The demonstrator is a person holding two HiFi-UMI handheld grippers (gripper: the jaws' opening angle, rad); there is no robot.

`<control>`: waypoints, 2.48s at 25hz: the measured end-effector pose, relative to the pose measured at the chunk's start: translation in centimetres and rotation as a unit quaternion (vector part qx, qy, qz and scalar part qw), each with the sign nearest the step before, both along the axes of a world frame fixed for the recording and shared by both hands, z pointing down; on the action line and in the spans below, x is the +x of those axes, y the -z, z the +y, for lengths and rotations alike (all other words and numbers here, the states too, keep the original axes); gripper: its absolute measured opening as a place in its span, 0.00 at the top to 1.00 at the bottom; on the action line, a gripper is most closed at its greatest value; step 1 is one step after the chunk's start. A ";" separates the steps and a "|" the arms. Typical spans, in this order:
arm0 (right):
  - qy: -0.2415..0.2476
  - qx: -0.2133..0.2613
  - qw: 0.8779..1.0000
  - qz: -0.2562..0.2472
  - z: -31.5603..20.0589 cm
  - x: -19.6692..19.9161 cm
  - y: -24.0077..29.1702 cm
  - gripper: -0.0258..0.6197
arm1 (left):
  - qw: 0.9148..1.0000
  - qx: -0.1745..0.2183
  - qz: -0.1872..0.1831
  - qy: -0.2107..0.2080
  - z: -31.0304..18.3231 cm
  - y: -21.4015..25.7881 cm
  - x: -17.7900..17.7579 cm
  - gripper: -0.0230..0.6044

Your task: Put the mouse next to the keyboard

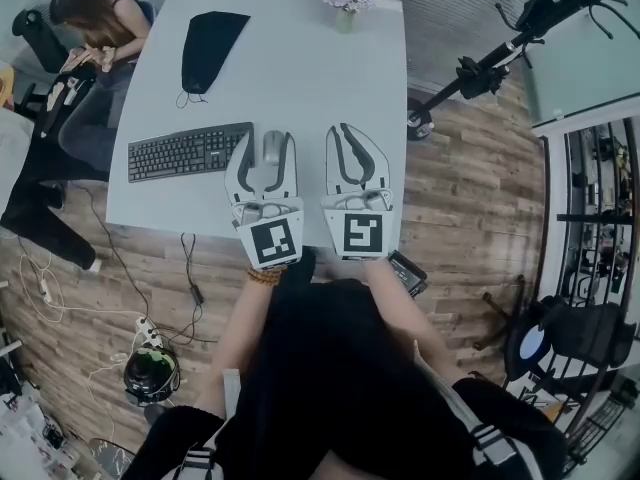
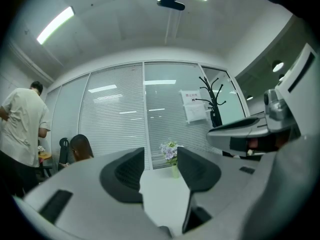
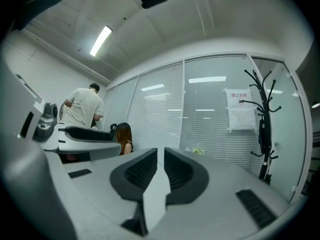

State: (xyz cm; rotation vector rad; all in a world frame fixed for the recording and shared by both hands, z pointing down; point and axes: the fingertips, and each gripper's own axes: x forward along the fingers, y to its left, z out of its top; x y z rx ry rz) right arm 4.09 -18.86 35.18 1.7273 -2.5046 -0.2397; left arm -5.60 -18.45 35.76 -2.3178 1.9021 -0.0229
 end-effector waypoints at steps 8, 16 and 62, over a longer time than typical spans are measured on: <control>0.002 0.000 1.000 0.007 0.2 0.0 -0.5 0.91 | 1.000 -0.003 -0.005 -0.004 0.2 -0.5 0.3 0.68; 0.004 -0.006 1.000 0.015 -0.2 -0.3 -1.0 0.91 | 1.000 -0.022 -0.018 -0.007 0.1 -2.0 0.0 0.74; 0.018 -0.037 0.999 0.030 -1.9 -2.9 -3.9 0.92 | 0.999 -0.044 0.006 -0.021 -1.5 -4.0 -1.9 0.93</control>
